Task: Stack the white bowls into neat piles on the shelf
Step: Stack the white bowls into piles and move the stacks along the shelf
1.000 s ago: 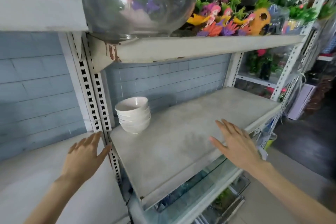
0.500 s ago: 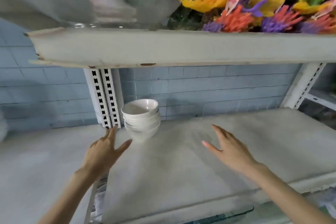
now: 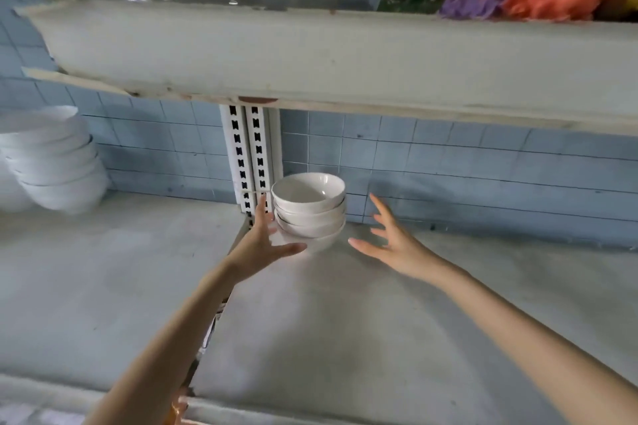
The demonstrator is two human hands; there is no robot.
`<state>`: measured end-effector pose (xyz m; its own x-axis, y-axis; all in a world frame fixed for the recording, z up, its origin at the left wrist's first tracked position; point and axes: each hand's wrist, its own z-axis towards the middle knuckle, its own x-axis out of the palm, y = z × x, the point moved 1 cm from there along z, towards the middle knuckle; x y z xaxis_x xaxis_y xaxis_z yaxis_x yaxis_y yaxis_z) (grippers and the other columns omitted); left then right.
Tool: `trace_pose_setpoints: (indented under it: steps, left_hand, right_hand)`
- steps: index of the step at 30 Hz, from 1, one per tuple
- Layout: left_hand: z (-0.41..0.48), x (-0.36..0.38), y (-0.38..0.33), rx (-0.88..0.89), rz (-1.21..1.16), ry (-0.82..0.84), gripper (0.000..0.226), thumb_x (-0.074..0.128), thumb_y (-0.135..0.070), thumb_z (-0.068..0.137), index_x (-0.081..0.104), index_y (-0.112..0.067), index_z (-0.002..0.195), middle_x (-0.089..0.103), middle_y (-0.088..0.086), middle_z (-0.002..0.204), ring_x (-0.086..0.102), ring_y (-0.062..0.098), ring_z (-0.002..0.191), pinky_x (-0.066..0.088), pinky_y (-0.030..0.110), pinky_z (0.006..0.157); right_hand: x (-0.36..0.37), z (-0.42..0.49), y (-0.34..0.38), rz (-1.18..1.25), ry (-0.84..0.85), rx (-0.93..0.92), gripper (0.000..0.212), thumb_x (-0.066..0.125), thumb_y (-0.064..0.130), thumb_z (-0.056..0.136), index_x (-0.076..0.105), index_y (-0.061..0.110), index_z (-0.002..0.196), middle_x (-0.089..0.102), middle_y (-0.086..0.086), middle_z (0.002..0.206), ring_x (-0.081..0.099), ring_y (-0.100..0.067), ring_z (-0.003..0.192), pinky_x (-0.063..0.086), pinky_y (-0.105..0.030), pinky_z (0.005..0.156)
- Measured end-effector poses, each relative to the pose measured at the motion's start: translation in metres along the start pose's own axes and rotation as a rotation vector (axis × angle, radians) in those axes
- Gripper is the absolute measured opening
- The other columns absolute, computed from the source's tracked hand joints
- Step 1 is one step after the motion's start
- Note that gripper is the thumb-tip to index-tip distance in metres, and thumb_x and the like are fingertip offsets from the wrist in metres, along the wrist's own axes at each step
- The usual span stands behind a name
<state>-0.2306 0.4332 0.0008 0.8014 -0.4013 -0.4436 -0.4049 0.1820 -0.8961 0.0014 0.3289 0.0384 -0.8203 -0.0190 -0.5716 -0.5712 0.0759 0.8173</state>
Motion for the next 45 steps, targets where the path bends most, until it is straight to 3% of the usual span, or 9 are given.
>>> trace_pose_setpoints:
  steps: [3, 6, 12, 17, 23, 29, 34, 40, 45]
  left_hand:
    - [0.011, 0.002, 0.003, 0.051, -0.012, 0.079, 0.142, 0.081, -0.068, 0.041, -0.022, -0.048, 0.136, 0.024, -0.002, 0.155, 0.037, 0.016, 0.136, 0.031, 0.043, 0.113]
    - [0.018, 0.001, 0.001, 0.097, -0.011, 0.09, 0.142, 0.085, -0.06, 0.042, -0.014, -0.042, 0.142, 0.031, -0.003, 0.15, 0.038, 0.012, 0.134, 0.033, 0.042, 0.112]
    - [0.031, -0.003, 0.001, 0.138, -0.018, 0.097, 0.129, 0.089, -0.04, 0.047, 0.0, -0.041, 0.141, 0.041, -0.004, 0.141, 0.045, 0.015, 0.13, 0.039, 0.045, 0.108]
    - [0.036, -0.003, 0.006, 0.133, -0.033, 0.094, 0.129, 0.09, -0.037, 0.046, 0.002, -0.044, 0.14, 0.048, -0.01, 0.134, 0.051, 0.013, 0.123, 0.044, 0.041, 0.104]
    - [0.033, -0.001, 0.006, 0.167, -0.105, 0.054, 0.116, 0.092, -0.012, 0.052, 0.015, -0.058, 0.126, 0.052, -0.018, 0.125, 0.055, 0.01, 0.118, 0.05, 0.026, 0.094]
    - [0.022, 0.003, -0.003, 0.192, -0.139, 0.022, 0.114, 0.088, -0.001, 0.055, 0.016, -0.06, 0.121, 0.053, -0.018, 0.12, 0.059, -0.004, 0.104, 0.048, 0.011, 0.081]
    - [0.008, 0.002, -0.018, 0.218, -0.108, 0.003, 0.121, 0.092, -0.026, 0.047, 0.012, -0.066, 0.128, 0.055, -0.01, 0.128, 0.057, 0.011, 0.116, 0.049, 0.03, 0.096]
    - [-0.02, 0.011, -0.044, 0.255, -0.118, 0.013, 0.134, 0.091, -0.015, 0.054, -0.001, -0.044, 0.146, 0.051, -0.007, 0.135, 0.056, 0.012, 0.119, 0.046, 0.037, 0.102]
    - [-0.052, 0.029, -0.067, 0.299, -0.157, 0.018, 0.132, 0.09, -0.023, 0.05, 0.0, -0.048, 0.144, 0.049, -0.011, 0.138, 0.053, 0.009, 0.122, 0.046, 0.034, 0.102]
  right_hand:
    - [0.008, 0.025, 0.002, 0.007, 0.037, -0.006, 0.11, 0.064, 0.069, 0.061, -0.008, 0.051, 0.142, 0.017, -0.001, 0.156, 0.033, -0.014, 0.137, 0.032, -0.033, 0.109]
    - [0.015, 0.046, 0.002, -0.074, 0.063, -0.059, 0.119, 0.067, 0.075, 0.055, -0.014, 0.053, 0.139, 0.026, 0.001, 0.153, 0.033, -0.012, 0.136, 0.034, -0.041, 0.11]
    - [0.027, 0.068, -0.001, -0.01, 0.111, -0.128, 0.128, 0.078, 0.029, 0.072, -0.031, 0.033, 0.14, 0.025, 0.021, 0.136, 0.031, 0.002, 0.126, 0.03, -0.011, 0.096]
    - [0.031, 0.076, -0.008, -0.015, 0.079, -0.19, 0.133, 0.082, 0.025, 0.069, -0.028, 0.03, 0.142, 0.023, 0.033, 0.133, 0.038, -0.002, 0.126, 0.035, -0.011, 0.097]
    - [0.032, 0.079, -0.009, 0.005, 0.035, -0.208, 0.129, 0.085, 0.026, 0.064, -0.021, 0.047, 0.135, 0.038, 0.017, 0.137, 0.048, -0.002, 0.12, 0.039, -0.009, 0.093]
    - [0.03, 0.069, -0.008, 0.053, -0.004, -0.217, 0.126, 0.087, 0.031, 0.058, -0.012, 0.058, 0.13, 0.046, 0.023, 0.131, 0.049, 0.013, 0.114, 0.04, -0.005, 0.09]
    - [0.021, 0.05, -0.001, 0.107, -0.044, -0.22, 0.13, 0.086, 0.026, 0.06, -0.014, 0.051, 0.138, 0.051, 0.011, 0.134, 0.052, -0.001, 0.12, 0.04, -0.008, 0.095]
    - [0.007, 0.009, 0.011, 0.175, -0.112, -0.272, 0.121, 0.083, 0.039, 0.053, -0.005, 0.06, 0.133, 0.049, 0.01, 0.133, 0.051, -0.004, 0.121, 0.041, -0.021, 0.102]
    - [-0.003, -0.031, 0.009, 0.23, -0.149, -0.273, 0.118, 0.083, 0.034, 0.054, -0.001, 0.059, 0.134, 0.049, 0.016, 0.131, 0.05, 0.001, 0.121, 0.042, -0.017, 0.099]
